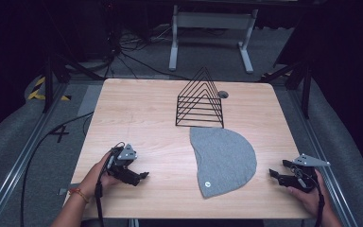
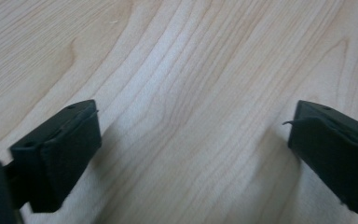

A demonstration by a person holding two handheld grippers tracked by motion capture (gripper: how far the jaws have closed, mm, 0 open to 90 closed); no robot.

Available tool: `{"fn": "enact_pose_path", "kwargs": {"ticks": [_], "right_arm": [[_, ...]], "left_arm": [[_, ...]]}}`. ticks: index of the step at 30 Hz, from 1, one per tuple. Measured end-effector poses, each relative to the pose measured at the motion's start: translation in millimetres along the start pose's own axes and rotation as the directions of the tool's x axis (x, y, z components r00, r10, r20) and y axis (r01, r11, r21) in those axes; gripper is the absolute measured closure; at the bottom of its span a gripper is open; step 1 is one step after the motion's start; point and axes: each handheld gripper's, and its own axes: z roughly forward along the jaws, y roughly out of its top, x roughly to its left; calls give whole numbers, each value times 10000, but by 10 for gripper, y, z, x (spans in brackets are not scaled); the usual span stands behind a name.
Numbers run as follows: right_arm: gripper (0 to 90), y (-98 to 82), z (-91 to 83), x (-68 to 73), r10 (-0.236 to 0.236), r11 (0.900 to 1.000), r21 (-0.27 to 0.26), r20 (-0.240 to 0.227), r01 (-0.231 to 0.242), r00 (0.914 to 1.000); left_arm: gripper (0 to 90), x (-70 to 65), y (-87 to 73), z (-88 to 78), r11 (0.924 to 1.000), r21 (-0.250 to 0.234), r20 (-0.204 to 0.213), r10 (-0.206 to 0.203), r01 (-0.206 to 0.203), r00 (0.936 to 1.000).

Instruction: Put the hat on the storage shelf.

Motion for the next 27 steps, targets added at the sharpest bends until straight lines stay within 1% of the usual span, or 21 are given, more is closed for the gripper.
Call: {"fn": "enact_pose_path", "kwargs": {"ticks": [1, 5, 7, 8, 9, 11, 13, 14, 15, 16, 17, 18, 19, 20, 21, 22, 23, 24, 25, 26, 27], "right_arm": [[259, -2, 2, 3, 31, 10000, -39, 34, -31, 10000], [276, 10, -8, 16, 139, 9998, 106, 217, -141, 9997], [277, 11, -8, 18, 159, 9998, 108, 238, -162, 9996], [277, 11, -8, 18, 159, 9998, 108, 238, -162, 9996], [277, 10, -8, 19, 154, 9998, 107, 238, -156, 9996], [277, 10, -14, 11, 136, 9998, 167, 260, -141, 9996], [277, 21, -27, 16, 299, 9990, 333, 396, -313, 9988], [277, 23, -34, 21, 329, 9986, 398, 437, -347, 9985], [277, 22, -37, 27, 377, 9983, 419, 480, -397, 9981], [273, 21, -39, 28, 387, 9983, 405, 496, -407, 9980], [275, 19, -41, 30, 387, 9984, 392, 423, -404, 9984], [325, 16, -53, 32, 627, 9977, 233, 252, -633, 9977], [338, 16, -67, 34, 717, 9973, 149, 158, -720, 9973], [338, 16, -67, 34, 717, 9973, 149, 158, -720, 9973], [352, 26, -88, 49, 822, 9966, 21, 117, -822, 9965], [376, 52, -123, 90, 907, 9958, -135, 54, -907, 9959], [418, 92, -165, 150, 637, 9974, -322, -73, -639, 9979], [447, 129, -189, 215, 365, 9983, -453, -189, -374, 9992], [462, 160, -203, 271, 218, 9984, -524, -258, -231, 9994], [499, 210, -206, 365, -13, 9982, -599, -437, -13, 9990], [520, 271, -187, 499, -294, 9974, -687, -902, 232, 9955]], "left_arm": [[0, 4, 12, 9, 10000, 49, 45, 34, -34, 10000], [2, -4, 14, 12, 10000, 39, 42, 35, -35, 10000], [7, -8, 15, 10, 10000, 56, 73, 65, -65, 10000], [7, -5, 16, 4, 9998, 56, 173, 171, -172, 9997], [21, -6, 7, -1, 9997, -40, 203, 248, -248, 9995], [44, -8, 12, -4, 9993, -78, 267, 360, -358, 9990], [54, -4, 42, -6, 9984, 124, 388, 548, -554, 9977], [57, 1, 68, -13, 9963, 333, 456, 776, -792, 9959], [61, 3, 91, -9, 9945, 406, 435, 943, -961, 9946], [67, 9, 119, 1, 9956, 464, 399, 798, -816, 9960], [127, 22, 148, 6, 9967, 426, 417, 675, -692, 9969], [250, 29, 188, 16, 9960, 381, 414, 798, -813, 9960], [260, 35, 219, 31, 9950, 390, 454, 904, -922, 9949], [267, 35, 219, 31, 9950, 390, 454, 904, -922, 9949], [267, 36, 258, 56, 9950, 303, 475, 933, -948, 9945], [310, 27, 310, 86, 9940, 228, 560, 1055, -1069, 9928], [342, 22, 362, 121, 9946, 128, 856, 1018, -1032, 9911], [346, 12, 405, 147, 9951, 49, 963, 976, -986, 9905], [364, -13, 481, 197, 9941, -68, 976, 1081, -1080, 9893], [364, -27, 530, 229, 9926, -104, 1054, 1210, -1206, 9870], [393, -58, 656, 305, 9897, -342, 1271, 1419, -1387, 9817]]}}
